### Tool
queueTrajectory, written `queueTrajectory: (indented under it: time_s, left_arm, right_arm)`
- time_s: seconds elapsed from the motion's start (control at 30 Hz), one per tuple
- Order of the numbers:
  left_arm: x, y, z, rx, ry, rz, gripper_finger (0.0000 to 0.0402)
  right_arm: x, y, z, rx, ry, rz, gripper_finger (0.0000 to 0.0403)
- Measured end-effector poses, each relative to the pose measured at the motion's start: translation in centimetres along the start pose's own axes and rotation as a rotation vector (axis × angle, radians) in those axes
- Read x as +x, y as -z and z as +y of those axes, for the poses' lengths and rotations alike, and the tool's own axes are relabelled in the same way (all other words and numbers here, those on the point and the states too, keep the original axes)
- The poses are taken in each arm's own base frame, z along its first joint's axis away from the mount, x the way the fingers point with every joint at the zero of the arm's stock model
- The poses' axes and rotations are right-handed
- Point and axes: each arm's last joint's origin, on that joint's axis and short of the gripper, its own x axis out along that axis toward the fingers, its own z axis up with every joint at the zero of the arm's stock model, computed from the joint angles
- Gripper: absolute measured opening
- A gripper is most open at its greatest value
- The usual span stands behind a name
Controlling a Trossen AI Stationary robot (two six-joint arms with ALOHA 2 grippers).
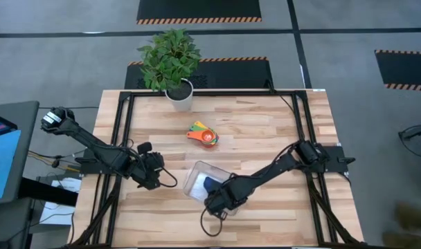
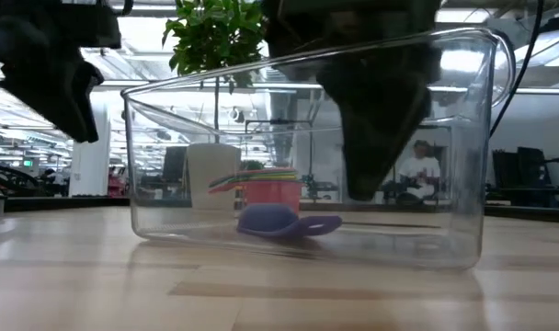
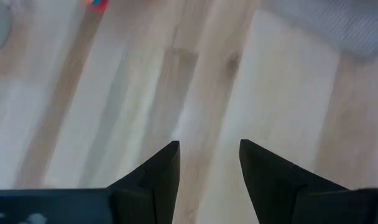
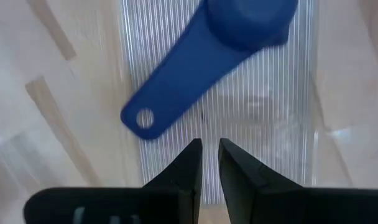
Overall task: Nest measuring cups in basket
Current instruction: Adjust the transparent bin on the table
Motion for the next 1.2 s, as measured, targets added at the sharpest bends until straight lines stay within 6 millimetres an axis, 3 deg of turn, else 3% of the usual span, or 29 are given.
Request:
queueTrajectory:
  time_s: [0.2, 0.33, 0.53, 0.67, 0.87, 1.03, 1.2]
  left_arm:
    - [-0.2, -2.6, -2.0, -0.007, 0.157, -0.247, 0.0155]
    - [0.5, -3.9, -1.8, 0.025, 0.041, -0.361, 0.0152]
    - [2.9, -6.0, -1.1, 0.128, 0.032, -0.369, 0.0107]
    - [3.4, -7.1, -0.5, 0.158, 0.084, -0.368, 0.0074]
    - [1.3, -10.4, 0.0, 0.228, 0.098, -0.484, 0.0044]
    - [3.6, -12.4, 0.2, 0.312, 0.155, -0.421, 0.0006]
    - [5.7, -14.1, -0.3, 0.374, 0.164, -0.318, 0.0001]
  right_arm:
    - [0.2, -1.9, -1.0, 0.018, -0.024, -0.037, 0.0075]
    - [-0.2, -3.0, -0.8, 0.011, -0.065, -0.084, 0.0075]
    - [-4.8, -4.0, 1.0, -0.07, -0.076, -0.199, 0.0075]
    - [-9.6, -3.3, 1.4, -0.064, 0.046, -0.271, 0.0075]
    - [-15.9, 0.0, 1.5, 0.018, 0.179, -0.365, 0.0075]
    - [-17.1, 1.8, 1.3, 0.097, 0.184, -0.418, 0.0075]
    - [-17.4, 2.3, 1.6, 0.124, 0.166, -0.427, 0.0075]
